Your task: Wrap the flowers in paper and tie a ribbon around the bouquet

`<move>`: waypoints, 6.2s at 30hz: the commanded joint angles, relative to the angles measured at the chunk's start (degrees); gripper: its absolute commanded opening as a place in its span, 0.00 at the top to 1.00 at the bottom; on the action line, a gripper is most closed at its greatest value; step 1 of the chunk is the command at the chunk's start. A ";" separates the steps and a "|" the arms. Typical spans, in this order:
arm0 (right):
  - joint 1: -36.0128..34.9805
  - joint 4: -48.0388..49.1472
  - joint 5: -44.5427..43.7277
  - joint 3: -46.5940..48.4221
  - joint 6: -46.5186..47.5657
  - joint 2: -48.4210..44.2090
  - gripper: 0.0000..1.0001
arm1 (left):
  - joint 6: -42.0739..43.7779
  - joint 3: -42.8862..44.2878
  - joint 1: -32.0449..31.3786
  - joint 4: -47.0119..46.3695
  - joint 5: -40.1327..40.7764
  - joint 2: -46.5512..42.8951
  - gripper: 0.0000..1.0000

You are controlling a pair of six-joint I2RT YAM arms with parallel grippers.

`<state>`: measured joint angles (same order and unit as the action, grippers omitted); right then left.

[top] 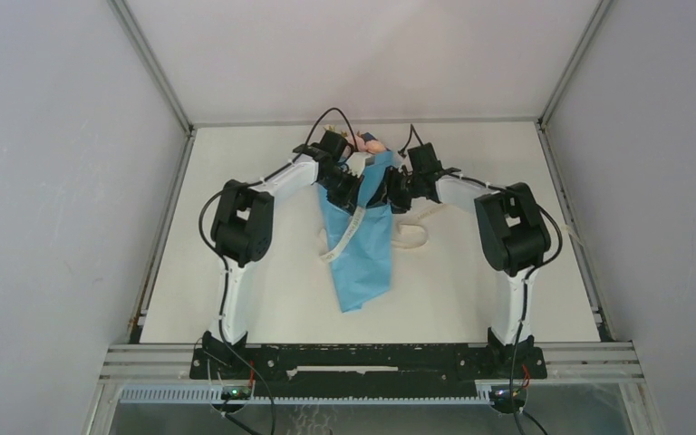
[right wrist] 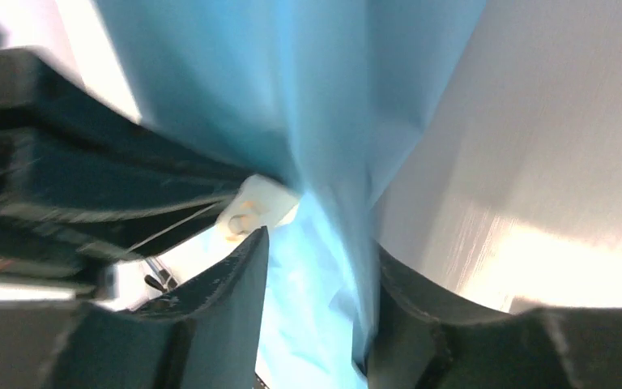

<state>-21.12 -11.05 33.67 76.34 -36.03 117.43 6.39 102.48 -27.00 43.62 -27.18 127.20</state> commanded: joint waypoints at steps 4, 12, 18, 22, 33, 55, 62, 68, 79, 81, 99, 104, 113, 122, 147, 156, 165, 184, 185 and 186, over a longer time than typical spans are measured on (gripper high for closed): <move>4.76 -9.69 -9.79 0.66 7.46 -15.16 0.44 | -0.80 2.30 -0.32 -2.39 0.14 1.86 1.00; 24.81 -23.42 -24.29 4.69 18.22 -15.84 0.28 | -2.09 1.38 -0.58 -3.15 -1.27 1.89 1.00; 30.46 -32.86 -34.77 14.57 30.81 -5.41 0.18 | -1.70 1.47 -0.83 -3.70 -0.37 1.23 1.00; 33.18 -38.95 -27.88 20.22 33.80 1.68 0.19 | -1.13 1.49 -0.79 -3.50 0.06 1.01 1.00; 33.12 -42.99 -23.98 19.80 32.35 5.14 0.88 | -1.21 3.10 -0.73 -3.53 1.23 1.69 1.00; -10.65 0.10 29.24 -1.72 29.03 -38.74 1.00 | -0.30 5.66 1.11 -3.48 2.15 1.36 1.00; -11.98 12.08 22.08 -4.44 16.99 -20.66 1.00 | 0.22 5.73 1.60 -3.21 2.95 1.00 1.00; -4.85 20.32 16.53 -5.44 9.43 -15.69 1.00 | 1.13 4.50 2.15 -3.11 3.98 -0.12 1.00; 2.65 34.21 3.97 -5.68 -3.60 -8.96 1.00 | 1.62 4.44 2.46 -2.62 4.64 -1.75 1.00; 3.09 33.09 1.93 -4.88 -5.29 -6.30 1.00 | 2.23 4.78 2.55 -1.27 4.78 -3.51 1.00; -2.27 16.91 3.22 17.30 2.08 9.58 1.00 | 17.12 43.55 -5.71 37.29 -2.10 -19.20 1.00; -2.86 17.46 5.38 18.75 2.41 11.76 1.00 | 14.83 61.33 -6.79 32.25 4.55 -21.00 1.00; -3.53 17.65 5.19 19.90 2.21 14.04 1.00 | 7.63 65.02 -6.20 25.72 3.68 -23.68 1.00; -5.26 13.12 8.32 21.52 6.96 10.40 0.61 | 3.70 45.58 -6.49 15.59 -3.10 -23.25 1.00; 6.43 23.98 13.65 -12.96 21.19 -21.60 0.17 | 1.46 33.29 -0.42 1.87 4.55 -9.90 1.00; -2.17 48.10 -6.62 -14.30 10.31 -13.72 0.01 | 1.51 31.65 -0.44 2.01 4.43 -10.16 1.00; -1.93 45.69 -10.86 -10.86 5.88 -8.71 0.92 | 3.21 29.52 -0.35 4.98 2.27 -10.51 1.00; 3.46 40.33 -2.31 -10.69 -5.16 -6.69 1.00 | 67.66 12.46 -4.62 27.38 5.62 -8.85 0.00; 3.47 40.05 -2.23 -10.66 -5.10 -6.73 1.00 | 68.07 10.49 -4.38 26.11 6.30 -8.74 0.00; 3.34 39.86 -2.21 -10.68 -4.91 -6.77 1.00 | 68.92 8.96 -4.25 24.81 6.85 -8.83 0.00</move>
<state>-17.34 28.80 30.33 63.31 -39.53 110.61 66.65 115.57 -31.53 71.13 -23.88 118.19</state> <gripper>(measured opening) 0.006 0.995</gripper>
